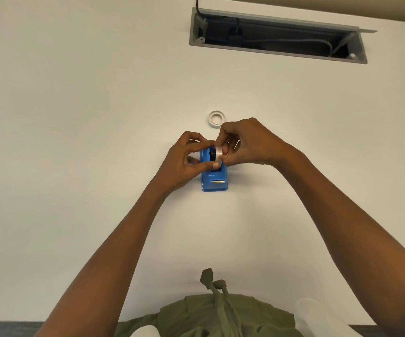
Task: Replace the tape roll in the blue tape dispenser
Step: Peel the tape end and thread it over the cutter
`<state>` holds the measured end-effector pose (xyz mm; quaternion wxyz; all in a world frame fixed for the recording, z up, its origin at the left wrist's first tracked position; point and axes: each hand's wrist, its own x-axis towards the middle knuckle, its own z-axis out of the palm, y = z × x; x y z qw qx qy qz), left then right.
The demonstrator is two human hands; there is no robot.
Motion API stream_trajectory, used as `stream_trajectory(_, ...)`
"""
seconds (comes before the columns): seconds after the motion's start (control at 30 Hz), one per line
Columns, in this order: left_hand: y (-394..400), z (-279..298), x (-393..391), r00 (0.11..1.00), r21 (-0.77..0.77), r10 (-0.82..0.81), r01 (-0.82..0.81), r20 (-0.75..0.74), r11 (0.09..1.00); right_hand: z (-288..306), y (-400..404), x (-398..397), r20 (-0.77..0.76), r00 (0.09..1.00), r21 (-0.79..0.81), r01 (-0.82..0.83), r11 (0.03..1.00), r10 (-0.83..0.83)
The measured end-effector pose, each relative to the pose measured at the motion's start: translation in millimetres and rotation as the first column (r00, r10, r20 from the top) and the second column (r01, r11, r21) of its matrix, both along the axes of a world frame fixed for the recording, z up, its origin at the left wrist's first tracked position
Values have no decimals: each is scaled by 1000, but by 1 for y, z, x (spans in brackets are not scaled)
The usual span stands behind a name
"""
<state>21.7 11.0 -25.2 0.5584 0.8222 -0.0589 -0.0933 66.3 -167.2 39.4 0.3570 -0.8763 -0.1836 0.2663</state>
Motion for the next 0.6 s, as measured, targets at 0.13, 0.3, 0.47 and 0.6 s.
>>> stream_trajectory(0.13, 0, -1, -4, 1000, -7, -15, 15, 6, 1000, -5, -4, 4, -98, 990, 115, 115, 987, -104)
stream_trajectory(0.3, -2, -2, -6, 1000, -1, 2, -2, 16, 1000, -14, -6, 8, -271, 939, 253, 283, 925, -214)
stream_trajectory(0.47, -5, -3, -9, 999, -12, 33, -33, 2, 999, -22, -13, 8, -362, 901, 279, 349, 895, -239)
stream_trajectory(0.6, -6, -3, -8, 999, -6, 49, -49, 5, 999, -26, -14, 5, -370, 893, 277, 370, 887, -257)
